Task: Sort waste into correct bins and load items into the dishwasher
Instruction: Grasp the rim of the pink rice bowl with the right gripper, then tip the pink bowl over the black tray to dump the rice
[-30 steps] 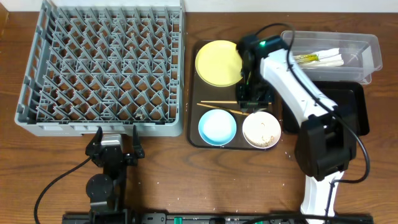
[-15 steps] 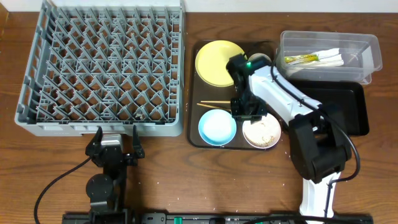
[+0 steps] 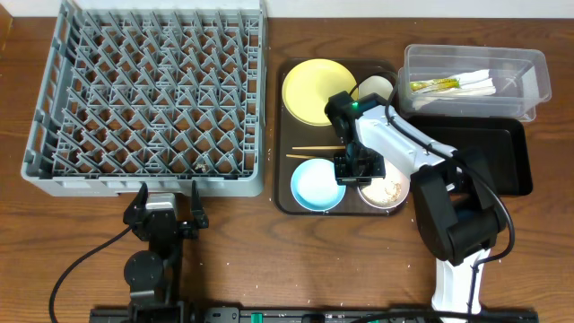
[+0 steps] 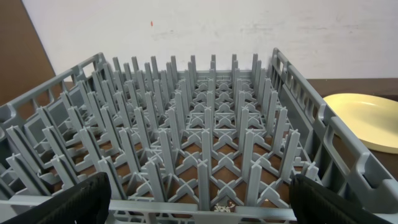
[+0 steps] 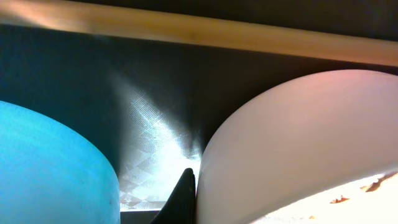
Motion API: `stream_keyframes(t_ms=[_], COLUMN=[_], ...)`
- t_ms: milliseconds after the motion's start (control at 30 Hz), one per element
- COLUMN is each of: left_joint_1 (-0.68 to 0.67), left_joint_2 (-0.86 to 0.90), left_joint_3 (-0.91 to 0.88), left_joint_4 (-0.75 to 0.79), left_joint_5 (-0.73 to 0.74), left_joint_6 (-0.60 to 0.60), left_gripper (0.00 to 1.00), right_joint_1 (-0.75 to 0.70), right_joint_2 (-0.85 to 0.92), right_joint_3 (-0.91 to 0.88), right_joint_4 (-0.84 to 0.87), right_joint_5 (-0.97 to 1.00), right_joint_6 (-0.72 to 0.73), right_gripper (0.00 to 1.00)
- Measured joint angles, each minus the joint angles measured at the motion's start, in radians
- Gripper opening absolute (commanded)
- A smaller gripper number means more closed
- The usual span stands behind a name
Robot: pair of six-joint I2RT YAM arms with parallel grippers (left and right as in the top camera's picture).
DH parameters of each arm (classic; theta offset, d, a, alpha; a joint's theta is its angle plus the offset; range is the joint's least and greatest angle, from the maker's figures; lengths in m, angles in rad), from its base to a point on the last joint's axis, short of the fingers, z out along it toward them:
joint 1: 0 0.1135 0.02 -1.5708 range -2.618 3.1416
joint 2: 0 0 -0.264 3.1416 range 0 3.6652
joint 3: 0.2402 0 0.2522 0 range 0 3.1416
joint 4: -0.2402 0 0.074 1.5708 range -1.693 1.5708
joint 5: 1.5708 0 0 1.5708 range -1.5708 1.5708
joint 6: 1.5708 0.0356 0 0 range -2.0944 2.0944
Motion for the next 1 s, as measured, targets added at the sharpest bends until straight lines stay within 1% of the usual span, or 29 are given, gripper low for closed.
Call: stream_keyframes(t_ms=[200, 333, 433, 633, 700, 800, 900, 1000], left_joint_1=[0.0, 0.0, 0.0, 0.0, 0.0, 0.0, 0.0, 0.0], left_joint_2=[0.0, 0.0, 0.0, 0.0, 0.0, 0.0, 0.0, 0.0], left_joint_3=[0.0, 0.0, 0.0, 0.0, 0.0, 0.0, 0.0, 0.0], left_joint_4=[0.0, 0.0, 0.0, 0.0, 0.0, 0.0, 0.0, 0.0], left_joint_5=[0.0, 0.0, 0.0, 0.0, 0.0, 0.0, 0.0, 0.0], left_joint_6=[0.0, 0.0, 0.0, 0.0, 0.0, 0.0, 0.0, 0.0], left_gripper=[0.93, 0.93, 0.93, 0.93, 0.93, 0.93, 0.93, 0.93], right_joint_1=[-0.001, -0.002, -0.002, -0.027, -0.058, -0.143, -0.27, -0.414], right_joint_2=[-0.001, -0.015, -0.057, -0.212, -0.272, -0.352, -0.397, -0.403], right_joint_3=[0.01, 0.021, 0.028, 0.041, 0.043, 0.047, 0.054, 0.049], right_joint_4=[-0.024, -0.05, -0.074, -0.084, -0.071, -0.052, -0.044, -0.023], right_joint_5=[0.0, -0.001, -0.001, -0.018, -0.043, -0.092, -0.157, -0.259], right_joint_6=[-0.005, -0.048, -0.108, -0.163, -0.187, -0.238, -0.305, -0.381], right_gripper=[0.01, 0.01, 0.01, 0.01, 0.01, 0.01, 0.01, 0.01])
